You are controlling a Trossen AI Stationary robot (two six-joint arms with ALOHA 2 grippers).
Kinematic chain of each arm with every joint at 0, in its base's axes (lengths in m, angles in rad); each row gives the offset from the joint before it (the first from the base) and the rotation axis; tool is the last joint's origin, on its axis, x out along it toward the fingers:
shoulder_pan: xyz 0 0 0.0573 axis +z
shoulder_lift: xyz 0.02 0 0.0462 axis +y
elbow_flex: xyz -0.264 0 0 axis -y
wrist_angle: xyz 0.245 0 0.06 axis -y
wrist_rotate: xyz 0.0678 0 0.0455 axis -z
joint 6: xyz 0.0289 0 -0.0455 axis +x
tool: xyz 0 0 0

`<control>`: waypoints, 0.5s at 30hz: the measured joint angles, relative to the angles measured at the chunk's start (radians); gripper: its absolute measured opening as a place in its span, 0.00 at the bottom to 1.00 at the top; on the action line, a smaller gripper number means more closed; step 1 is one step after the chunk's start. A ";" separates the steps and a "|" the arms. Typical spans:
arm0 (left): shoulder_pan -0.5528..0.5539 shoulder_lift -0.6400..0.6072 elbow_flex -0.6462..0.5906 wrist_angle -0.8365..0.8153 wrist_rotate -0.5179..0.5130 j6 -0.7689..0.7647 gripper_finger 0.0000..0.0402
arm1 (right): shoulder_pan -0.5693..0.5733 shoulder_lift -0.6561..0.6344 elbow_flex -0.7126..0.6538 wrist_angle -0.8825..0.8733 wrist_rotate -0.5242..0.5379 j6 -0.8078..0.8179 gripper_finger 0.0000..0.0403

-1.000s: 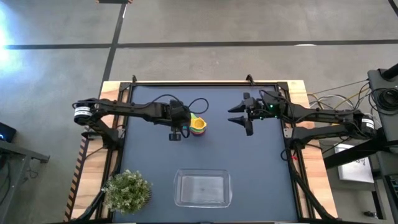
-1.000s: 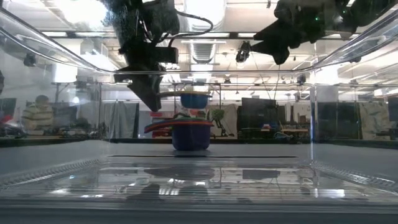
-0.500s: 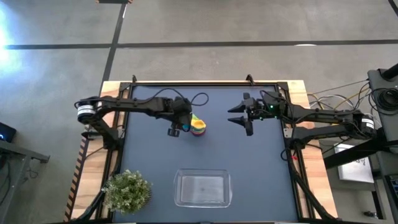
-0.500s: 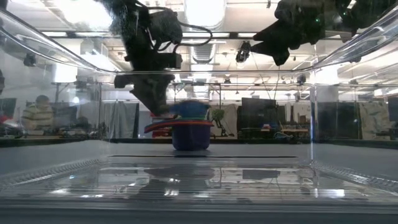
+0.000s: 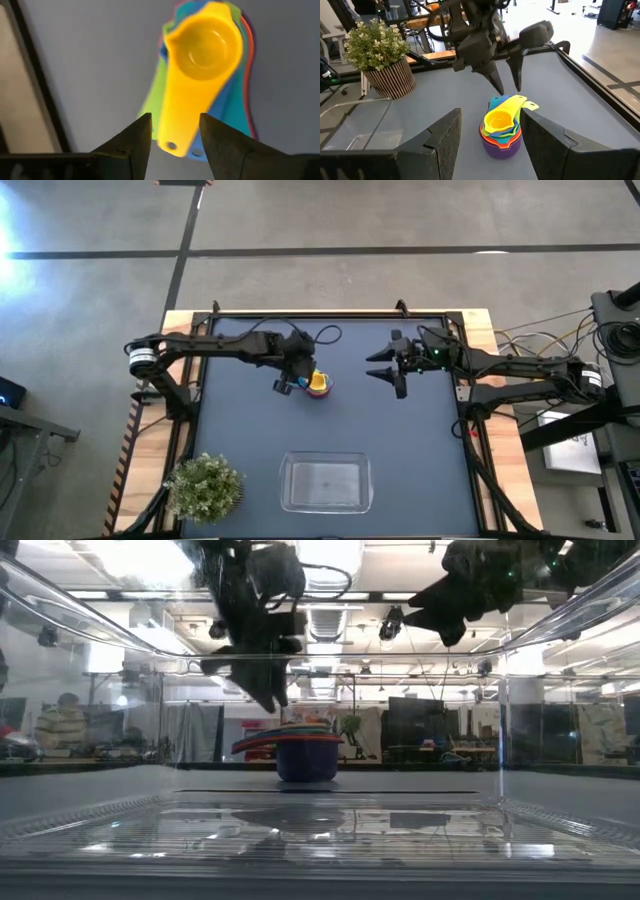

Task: Nest measuring cups in basket
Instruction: Adjust the stacked measuring cups on the table

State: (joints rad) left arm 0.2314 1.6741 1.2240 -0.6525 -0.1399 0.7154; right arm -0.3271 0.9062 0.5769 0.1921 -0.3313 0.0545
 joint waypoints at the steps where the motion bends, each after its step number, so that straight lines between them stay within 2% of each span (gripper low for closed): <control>1: 0.000 0.000 0.009 0.003 -0.002 0.014 0.38 | 0.000 0.000 -0.002 0.000 0.000 0.000 0.47; 7: 0.040 0.000 0.068 0.007 -0.001 0.044 0.46 | 0.000 0.000 -0.013 0.001 0.000 -0.002 0.47; 10: 0.091 0.000 0.071 0.044 0.041 0.003 0.49 | 0.000 0.001 -0.016 0.000 0.000 -0.003 0.47; 15: 0.172 0.032 0.068 0.082 0.059 -0.089 0.46 | 0.000 0.001 -0.022 0.000 0.000 -0.005 0.47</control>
State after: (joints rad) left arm 0.4034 1.7060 1.2924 -0.5709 -0.0808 0.6269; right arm -0.3267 0.9068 0.5552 0.1921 -0.3317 0.0500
